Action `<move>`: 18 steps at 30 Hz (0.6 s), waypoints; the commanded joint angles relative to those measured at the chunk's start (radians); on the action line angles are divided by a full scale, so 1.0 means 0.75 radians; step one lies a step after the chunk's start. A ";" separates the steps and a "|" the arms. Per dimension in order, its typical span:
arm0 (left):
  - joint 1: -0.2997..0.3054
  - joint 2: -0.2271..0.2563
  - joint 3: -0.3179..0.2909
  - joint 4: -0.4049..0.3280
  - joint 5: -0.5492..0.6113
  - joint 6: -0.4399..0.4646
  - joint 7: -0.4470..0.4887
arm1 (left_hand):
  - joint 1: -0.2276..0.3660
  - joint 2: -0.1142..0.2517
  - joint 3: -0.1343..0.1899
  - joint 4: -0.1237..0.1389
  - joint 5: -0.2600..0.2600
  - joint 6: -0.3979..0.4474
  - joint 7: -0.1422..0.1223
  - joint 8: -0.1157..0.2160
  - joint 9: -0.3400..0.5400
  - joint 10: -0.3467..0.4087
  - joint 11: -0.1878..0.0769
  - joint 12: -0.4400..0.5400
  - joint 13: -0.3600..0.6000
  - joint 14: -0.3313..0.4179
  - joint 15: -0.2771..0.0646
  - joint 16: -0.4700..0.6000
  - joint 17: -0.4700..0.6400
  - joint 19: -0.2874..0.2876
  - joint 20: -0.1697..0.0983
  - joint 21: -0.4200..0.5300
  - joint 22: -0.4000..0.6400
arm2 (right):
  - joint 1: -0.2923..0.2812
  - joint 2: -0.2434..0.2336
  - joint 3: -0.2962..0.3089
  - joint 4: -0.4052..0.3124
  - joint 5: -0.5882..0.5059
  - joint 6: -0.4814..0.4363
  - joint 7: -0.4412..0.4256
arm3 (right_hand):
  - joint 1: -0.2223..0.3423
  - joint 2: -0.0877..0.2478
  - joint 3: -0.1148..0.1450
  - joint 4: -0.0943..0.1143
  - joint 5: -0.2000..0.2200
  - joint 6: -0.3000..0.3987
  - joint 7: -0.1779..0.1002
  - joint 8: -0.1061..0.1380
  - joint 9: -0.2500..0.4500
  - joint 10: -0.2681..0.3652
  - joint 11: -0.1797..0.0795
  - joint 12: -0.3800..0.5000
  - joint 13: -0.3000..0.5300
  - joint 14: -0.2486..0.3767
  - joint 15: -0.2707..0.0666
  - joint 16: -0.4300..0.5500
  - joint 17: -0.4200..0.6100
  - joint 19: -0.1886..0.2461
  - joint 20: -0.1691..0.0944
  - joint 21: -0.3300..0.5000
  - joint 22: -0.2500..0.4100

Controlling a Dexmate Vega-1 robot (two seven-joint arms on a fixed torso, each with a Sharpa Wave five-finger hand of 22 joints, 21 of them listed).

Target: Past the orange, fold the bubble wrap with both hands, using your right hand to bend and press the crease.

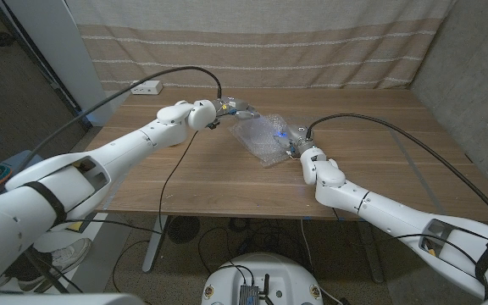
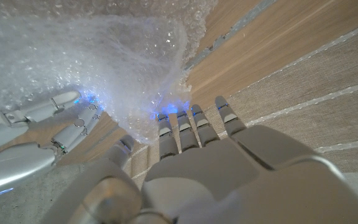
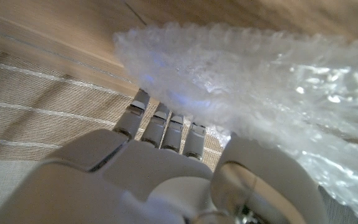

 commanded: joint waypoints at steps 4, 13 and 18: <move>0.181 0.099 -0.195 -0.268 0.019 0.141 0.344 | 0.024 0.040 0.017 -0.011 0.003 -0.054 -0.023 -0.012 0.002 -0.036 -0.011 -0.009 0.006 -0.015 0.006 -0.001 0.003 0.009 0.016 -0.006 0.003 | 0.021 0.004 -0.043 0.031 -0.003 -0.025 -0.008 | 0.018 -0.005 0.020 0.001 -0.010 0.007 -0.002 0.011 0.007 0.006 0.000 0.004 0.006 0.008 -0.054 0.002 0.003 0.013 0.005 0.005 0.003; 0.302 0.135 -0.329 -0.361 -0.101 0.112 0.495 | 0.030 0.037 0.023 -0.020 0.002 -0.069 -0.038 -0.007 0.002 -0.031 -0.016 -0.003 0.006 0.005 0.006 0.007 0.003 0.033 0.019 0.000 0.004 | 0.025 0.001 -0.036 0.021 0.009 -0.007 -0.035 | 0.018 -0.007 0.027 0.001 -0.016 0.007 -0.002 0.010 0.007 0.007 0.001 0.003 0.006 0.007 -0.056 0.001 0.003 0.015 0.004 0.004 0.003; 0.380 0.137 -0.410 -0.358 -0.287 0.017 0.517 | 0.033 0.034 0.026 -0.024 0.002 -0.069 -0.038 -0.004 0.002 -0.027 -0.016 0.000 0.006 0.013 0.008 0.009 0.002 0.039 0.020 0.001 0.004 | 0.005 -0.005 0.000 -0.017 0.036 0.019 -0.088 | 0.017 -0.009 0.030 0.001 -0.019 0.008 -0.005 0.011 0.007 0.008 0.000 0.002 0.006 0.008 -0.055 0.000 0.003 0.016 0.003 0.004 0.003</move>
